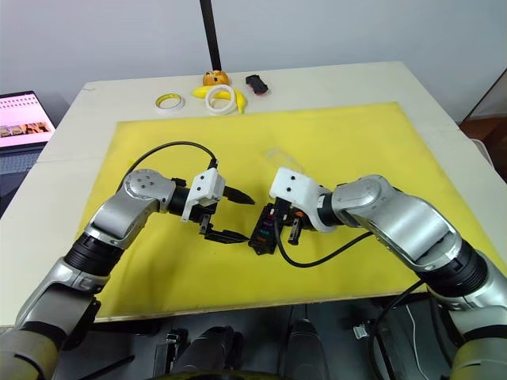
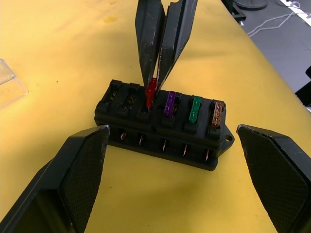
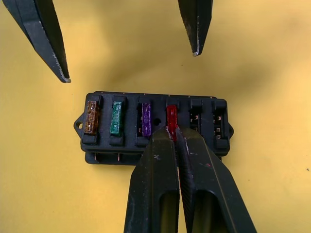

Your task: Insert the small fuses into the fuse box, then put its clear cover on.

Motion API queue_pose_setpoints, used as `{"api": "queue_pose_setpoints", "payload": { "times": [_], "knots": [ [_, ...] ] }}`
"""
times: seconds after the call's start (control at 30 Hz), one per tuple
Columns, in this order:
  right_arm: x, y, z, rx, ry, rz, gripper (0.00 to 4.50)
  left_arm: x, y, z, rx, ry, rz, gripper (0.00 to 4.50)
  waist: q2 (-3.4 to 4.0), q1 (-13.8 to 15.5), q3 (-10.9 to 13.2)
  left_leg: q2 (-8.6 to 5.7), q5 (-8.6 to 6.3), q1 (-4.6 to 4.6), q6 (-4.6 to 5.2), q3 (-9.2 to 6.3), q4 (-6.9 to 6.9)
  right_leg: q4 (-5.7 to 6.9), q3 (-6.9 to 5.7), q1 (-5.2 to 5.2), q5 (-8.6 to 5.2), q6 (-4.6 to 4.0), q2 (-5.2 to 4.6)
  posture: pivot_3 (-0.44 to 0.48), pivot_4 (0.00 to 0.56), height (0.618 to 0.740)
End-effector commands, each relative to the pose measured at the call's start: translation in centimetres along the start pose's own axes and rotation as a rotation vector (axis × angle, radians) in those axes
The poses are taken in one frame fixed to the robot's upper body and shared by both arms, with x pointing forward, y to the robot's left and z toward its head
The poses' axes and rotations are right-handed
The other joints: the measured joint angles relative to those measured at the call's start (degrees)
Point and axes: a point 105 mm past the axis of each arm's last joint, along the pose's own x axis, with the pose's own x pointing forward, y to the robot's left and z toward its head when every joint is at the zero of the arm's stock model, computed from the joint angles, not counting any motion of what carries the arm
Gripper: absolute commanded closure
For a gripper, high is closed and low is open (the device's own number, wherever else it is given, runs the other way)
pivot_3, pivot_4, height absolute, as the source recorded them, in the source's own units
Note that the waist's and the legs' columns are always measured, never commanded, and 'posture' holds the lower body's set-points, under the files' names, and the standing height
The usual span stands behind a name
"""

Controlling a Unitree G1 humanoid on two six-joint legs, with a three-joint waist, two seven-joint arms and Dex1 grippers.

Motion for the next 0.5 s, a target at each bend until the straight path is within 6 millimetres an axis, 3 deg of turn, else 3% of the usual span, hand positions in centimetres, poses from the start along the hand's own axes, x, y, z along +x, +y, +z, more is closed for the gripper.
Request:
{"api": "queue_pose_setpoints", "payload": {
  "times": [0.03, 0.5],
  "knots": [
    [-0.1, 0.0, 0.6, -0.035, -0.015, -0.011, 4.50, -0.3, 0.1, 1.3, 0.062, -0.020, 0.012, 0.08, 0.00, 0.0, 0.0, 0.00, 0.00, 0.00, 0.00, 0.00, 0.00, 0.00, 0.00, 0.00, 0.00, 0.00, 0.00, 0.000, 0.150, 0.740],
    [-0.6, -0.6, 1.6, -0.029, -0.031, -0.013, 4.50, -0.6, 0.0, 1.2, 0.058, -0.013, 0.027, 0.08, 0.00, -0.1, 0.0, 0.00, 0.00, 0.00, 0.00, 0.00, 0.00, 0.00, 0.00, 0.00, 0.00, 0.00, 0.01, 0.000, 0.150, 0.740]
  ]
}}
